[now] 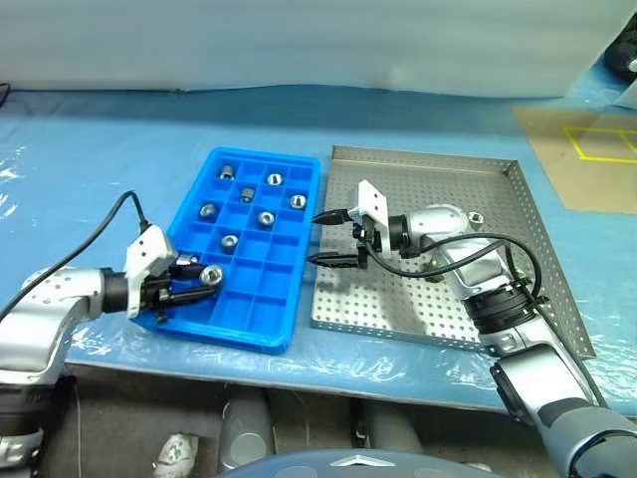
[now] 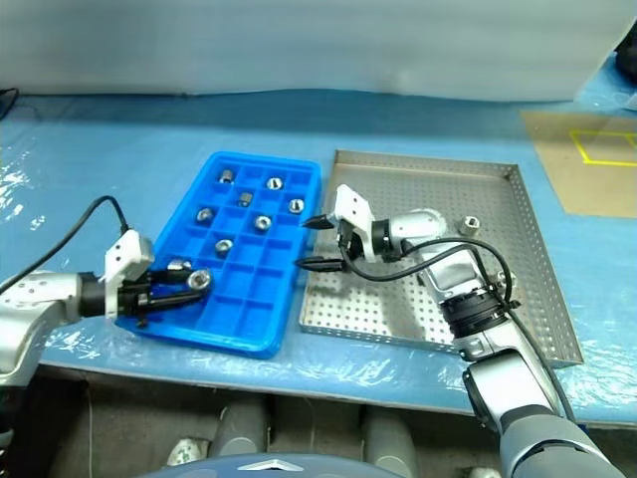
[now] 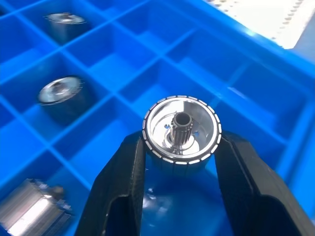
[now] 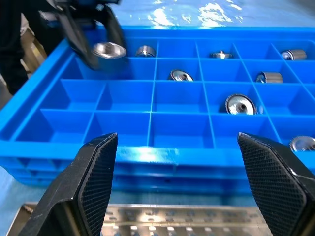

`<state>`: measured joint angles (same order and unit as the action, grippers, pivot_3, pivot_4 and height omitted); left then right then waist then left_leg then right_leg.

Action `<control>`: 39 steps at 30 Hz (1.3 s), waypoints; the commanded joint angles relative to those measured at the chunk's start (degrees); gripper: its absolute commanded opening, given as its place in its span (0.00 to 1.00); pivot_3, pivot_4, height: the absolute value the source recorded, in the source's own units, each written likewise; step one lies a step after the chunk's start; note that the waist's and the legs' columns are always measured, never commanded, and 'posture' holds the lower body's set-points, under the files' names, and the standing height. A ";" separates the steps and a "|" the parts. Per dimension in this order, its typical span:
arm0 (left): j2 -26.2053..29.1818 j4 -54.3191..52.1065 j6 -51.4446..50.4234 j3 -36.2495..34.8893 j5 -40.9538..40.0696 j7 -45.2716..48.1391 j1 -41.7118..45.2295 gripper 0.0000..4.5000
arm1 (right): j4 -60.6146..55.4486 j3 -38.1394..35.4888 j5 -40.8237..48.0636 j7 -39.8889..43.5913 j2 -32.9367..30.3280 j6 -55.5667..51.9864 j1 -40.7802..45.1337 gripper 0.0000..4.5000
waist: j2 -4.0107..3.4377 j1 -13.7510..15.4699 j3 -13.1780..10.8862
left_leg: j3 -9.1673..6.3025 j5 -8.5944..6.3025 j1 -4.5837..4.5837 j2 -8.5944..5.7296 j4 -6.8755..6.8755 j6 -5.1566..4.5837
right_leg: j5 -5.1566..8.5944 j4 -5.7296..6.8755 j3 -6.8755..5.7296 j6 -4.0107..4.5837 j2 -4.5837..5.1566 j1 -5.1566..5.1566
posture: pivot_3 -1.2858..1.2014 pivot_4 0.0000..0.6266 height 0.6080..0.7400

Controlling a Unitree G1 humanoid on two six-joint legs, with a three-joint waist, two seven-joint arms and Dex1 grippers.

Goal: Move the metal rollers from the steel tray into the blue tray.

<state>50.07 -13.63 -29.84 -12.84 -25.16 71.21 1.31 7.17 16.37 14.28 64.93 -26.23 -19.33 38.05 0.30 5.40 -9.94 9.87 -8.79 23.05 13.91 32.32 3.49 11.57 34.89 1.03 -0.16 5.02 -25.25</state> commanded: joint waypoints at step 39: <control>-26.91 26.85 18.27 25.21 6.54 0.65 39.75 0.82 | -12.85 -19.72 0.65 -13.82 -12.30 -6.58 -17.44 0.89 | 0.05 -2.55 0.07 | 0.11 0.14 -0.32 -0.13 0.64 0.21 | 0.01 0.75 0.57 -0.06 -0.10 0.09 | 0.41 0.24 1.00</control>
<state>23.66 10.88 -14.91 11.49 -19.86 70.04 39.40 -3.04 -0.10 13.76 52.82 -37.93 -25.44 21.23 0.35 2.85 -9.87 9.99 -8.68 22.73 13.75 32.97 3.65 11.58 35.62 1.62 -0.22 4.94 -25.15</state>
